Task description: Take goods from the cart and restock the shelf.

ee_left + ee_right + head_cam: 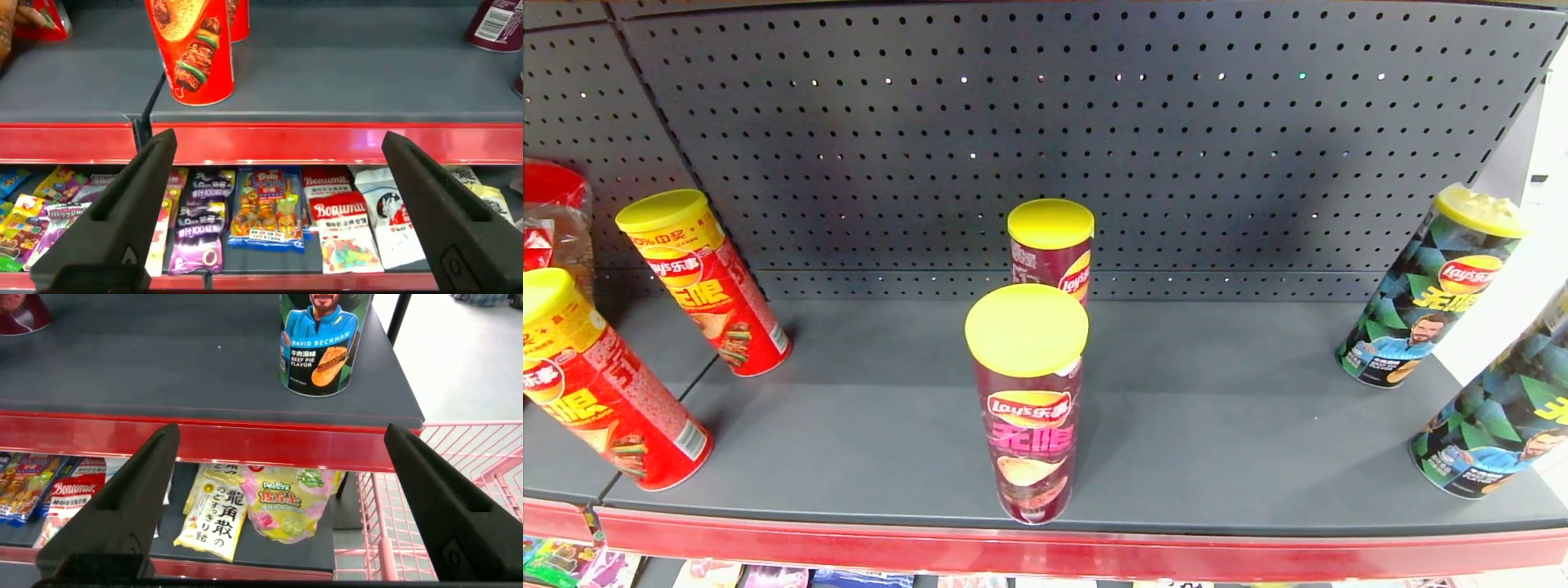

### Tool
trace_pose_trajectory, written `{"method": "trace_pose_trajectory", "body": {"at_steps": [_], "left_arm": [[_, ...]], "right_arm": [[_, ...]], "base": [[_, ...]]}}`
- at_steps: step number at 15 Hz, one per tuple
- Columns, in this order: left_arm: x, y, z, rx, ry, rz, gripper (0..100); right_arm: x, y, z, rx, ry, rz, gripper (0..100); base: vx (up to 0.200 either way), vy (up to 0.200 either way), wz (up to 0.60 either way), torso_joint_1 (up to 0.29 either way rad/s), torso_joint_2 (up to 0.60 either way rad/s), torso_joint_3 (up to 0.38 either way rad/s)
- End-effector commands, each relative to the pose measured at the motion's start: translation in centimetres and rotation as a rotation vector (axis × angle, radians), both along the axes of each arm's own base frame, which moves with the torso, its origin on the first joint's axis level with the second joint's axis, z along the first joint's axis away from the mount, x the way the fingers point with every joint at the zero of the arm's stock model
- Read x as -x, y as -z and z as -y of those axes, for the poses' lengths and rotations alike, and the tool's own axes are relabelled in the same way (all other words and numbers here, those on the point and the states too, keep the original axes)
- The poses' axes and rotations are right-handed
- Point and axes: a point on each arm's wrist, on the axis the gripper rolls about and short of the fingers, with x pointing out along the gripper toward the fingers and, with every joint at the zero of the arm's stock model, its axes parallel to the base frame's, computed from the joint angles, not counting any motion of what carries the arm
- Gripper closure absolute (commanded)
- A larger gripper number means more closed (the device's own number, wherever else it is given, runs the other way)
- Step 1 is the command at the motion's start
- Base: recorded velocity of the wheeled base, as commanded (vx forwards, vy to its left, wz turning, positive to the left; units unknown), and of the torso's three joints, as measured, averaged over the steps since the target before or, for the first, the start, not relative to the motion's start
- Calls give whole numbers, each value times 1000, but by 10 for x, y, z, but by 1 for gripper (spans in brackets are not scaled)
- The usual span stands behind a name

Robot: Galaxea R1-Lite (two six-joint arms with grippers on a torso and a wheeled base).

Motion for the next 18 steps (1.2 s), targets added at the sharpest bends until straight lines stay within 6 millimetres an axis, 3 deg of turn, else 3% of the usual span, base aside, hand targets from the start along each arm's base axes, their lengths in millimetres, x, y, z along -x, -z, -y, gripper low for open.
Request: {"method": "trace_pose_trajectory", "body": {"at_steps": [1, 3, 8, 12, 18], "left_arm": [[0, 0, 0, -1, -1, -3, 0], [0, 0, 0, -1, -3, -3, 0], [0, 0, 0, -1, -3, -3, 0], [0, 0, 0, 1, -3, -3, 0], [0, 0, 0, 1, -3, -1, 0]], "right_arm": [[0, 0, 0, 1, -1, 0, 0], [0, 0, 0, -1, -1, 0, 0], [0, 0, 0, -2, -1, 0, 0], [0, 0, 0, -1, -3, 0, 0], [0, 0, 0, -1, -3, 0, 0]], "base": [[-200, 0, 0, 2, -2, 2], [-200, 0, 0, 15, 2, 0], [0, 0, 0, 0, 0, 0], [0, 200, 0, 6, 1, 1], [0, 0, 0, 0, 0, 0]]}}
